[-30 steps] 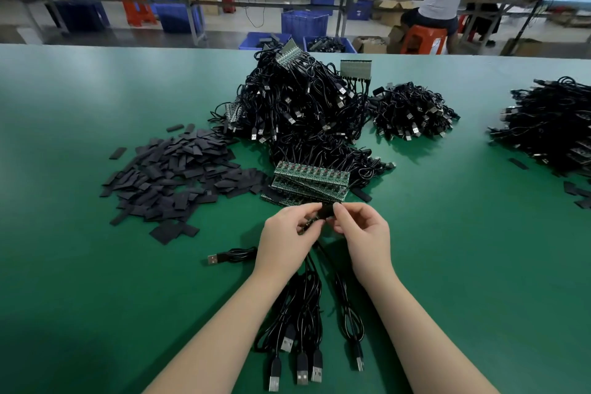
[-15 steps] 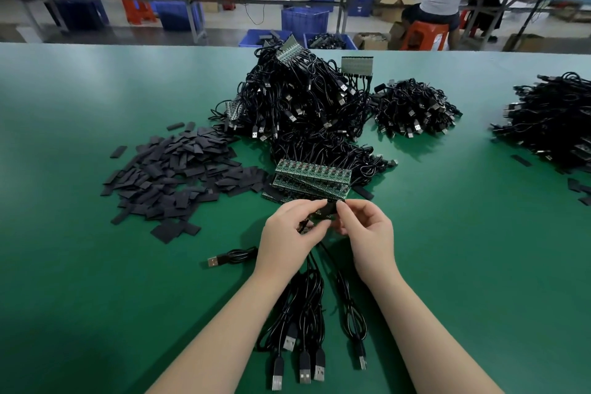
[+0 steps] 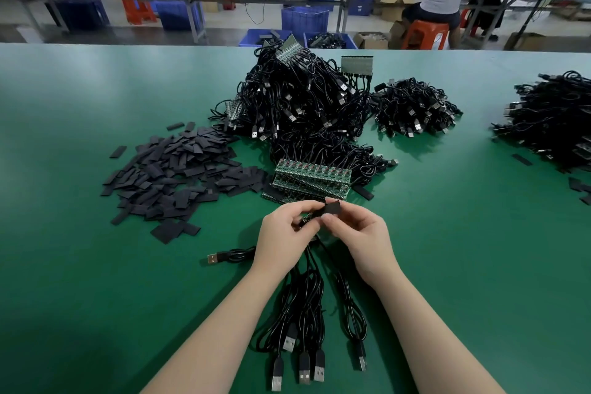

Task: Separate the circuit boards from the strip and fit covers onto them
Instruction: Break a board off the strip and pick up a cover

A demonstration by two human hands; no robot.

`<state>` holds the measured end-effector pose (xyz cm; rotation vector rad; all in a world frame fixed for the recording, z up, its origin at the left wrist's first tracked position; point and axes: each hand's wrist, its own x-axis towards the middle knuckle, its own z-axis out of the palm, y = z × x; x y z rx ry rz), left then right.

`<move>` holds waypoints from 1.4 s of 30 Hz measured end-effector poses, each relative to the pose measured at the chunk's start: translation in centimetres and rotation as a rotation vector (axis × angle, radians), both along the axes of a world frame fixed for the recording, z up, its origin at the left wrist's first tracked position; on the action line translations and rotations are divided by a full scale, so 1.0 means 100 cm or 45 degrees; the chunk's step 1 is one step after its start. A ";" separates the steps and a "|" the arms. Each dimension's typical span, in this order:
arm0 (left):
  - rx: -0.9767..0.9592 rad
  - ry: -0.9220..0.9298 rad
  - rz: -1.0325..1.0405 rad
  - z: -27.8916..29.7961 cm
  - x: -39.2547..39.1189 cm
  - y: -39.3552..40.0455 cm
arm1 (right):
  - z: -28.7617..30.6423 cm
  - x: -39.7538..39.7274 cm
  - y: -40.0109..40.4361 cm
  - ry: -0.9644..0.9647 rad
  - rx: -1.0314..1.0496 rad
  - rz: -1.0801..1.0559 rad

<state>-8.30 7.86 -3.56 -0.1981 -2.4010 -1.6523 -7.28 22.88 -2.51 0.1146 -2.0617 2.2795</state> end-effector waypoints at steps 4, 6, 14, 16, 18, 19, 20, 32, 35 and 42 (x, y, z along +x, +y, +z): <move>0.034 -0.005 -0.047 0.002 0.001 0.000 | 0.001 0.000 0.002 0.026 0.006 -0.006; 0.022 -0.004 -0.048 0.002 0.001 0.000 | 0.000 0.001 0.002 0.035 0.023 -0.037; -0.028 0.014 -0.003 0.005 0.006 0.002 | -0.005 -0.003 0.004 -0.055 -0.233 -0.240; -0.096 0.041 0.062 0.005 0.007 0.003 | -0.005 -0.003 0.004 -0.045 -0.220 -0.222; -0.160 0.089 0.099 0.004 0.009 0.005 | -0.007 -0.003 0.003 -0.032 -0.158 -0.193; -0.212 0.116 0.117 0.004 0.011 0.006 | -0.008 -0.003 0.003 -0.029 -0.128 -0.184; -0.282 0.148 0.140 0.004 0.012 0.006 | -0.008 -0.003 0.002 -0.029 -0.101 -0.177; -0.419 0.230 0.123 0.001 0.010 0.000 | -0.007 -0.002 0.001 -0.003 -0.040 -0.189; -0.372 0.190 0.116 0.001 0.009 -0.001 | -0.004 0.000 0.001 0.037 -0.074 -0.209; -0.261 0.093 0.054 -0.003 0.006 -0.004 | -0.002 0.001 0.001 0.043 -0.023 -0.151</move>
